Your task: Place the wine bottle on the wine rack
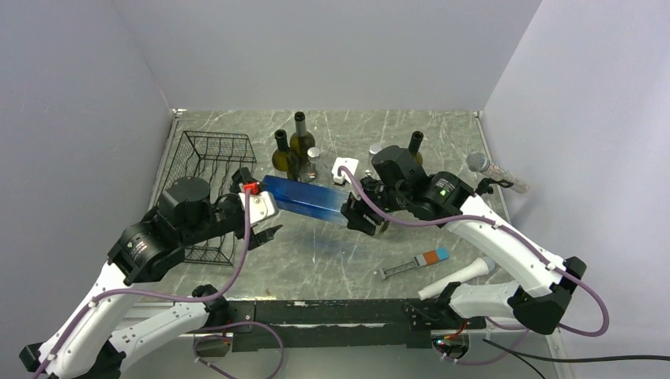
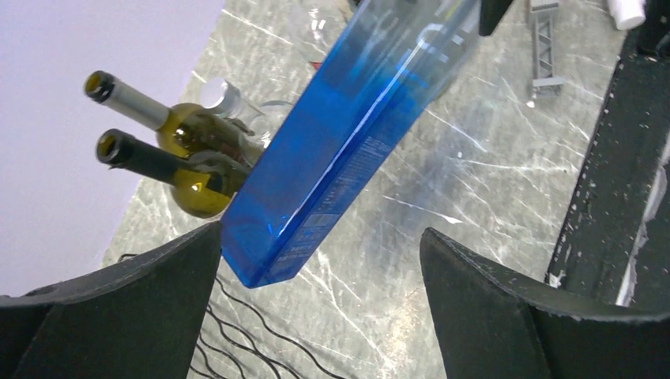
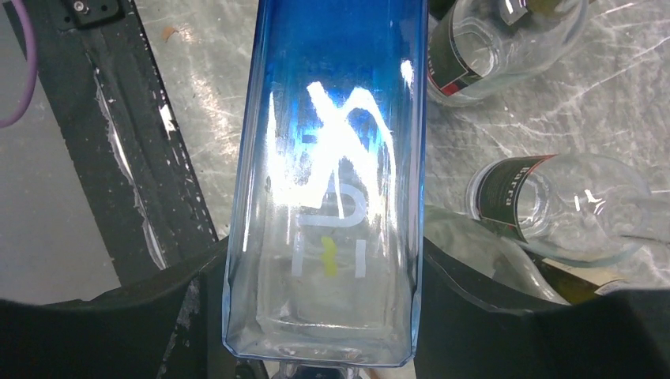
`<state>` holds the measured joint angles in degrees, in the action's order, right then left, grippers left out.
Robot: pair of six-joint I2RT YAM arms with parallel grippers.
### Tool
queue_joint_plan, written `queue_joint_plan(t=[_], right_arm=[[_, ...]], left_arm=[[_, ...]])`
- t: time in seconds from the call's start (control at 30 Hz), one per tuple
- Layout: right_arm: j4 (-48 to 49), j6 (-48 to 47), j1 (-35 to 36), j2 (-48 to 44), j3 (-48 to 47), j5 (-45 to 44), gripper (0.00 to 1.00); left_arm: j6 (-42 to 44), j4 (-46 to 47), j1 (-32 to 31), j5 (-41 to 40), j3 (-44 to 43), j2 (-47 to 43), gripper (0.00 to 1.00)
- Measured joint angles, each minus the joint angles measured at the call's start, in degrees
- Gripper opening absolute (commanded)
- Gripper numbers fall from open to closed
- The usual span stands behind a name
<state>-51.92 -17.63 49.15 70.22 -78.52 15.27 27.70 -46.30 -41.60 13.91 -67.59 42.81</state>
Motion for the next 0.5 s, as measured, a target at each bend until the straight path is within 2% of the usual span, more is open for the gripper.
queue_joint_plan(t=[0.3,0.5], right_arm=[[6.36,5.16,-1.29,-3.17,8.2,0.46,0.0],[11.82,10.1,-1.9,-4.11,13.79,0.48,0.0]], left_arm=[[-2.8,4.44,0.0,-4.87,0.0,-2.56,0.99],[-9.35,10.45,0.0,-13.05,-0.04,-3.93,0.99]])
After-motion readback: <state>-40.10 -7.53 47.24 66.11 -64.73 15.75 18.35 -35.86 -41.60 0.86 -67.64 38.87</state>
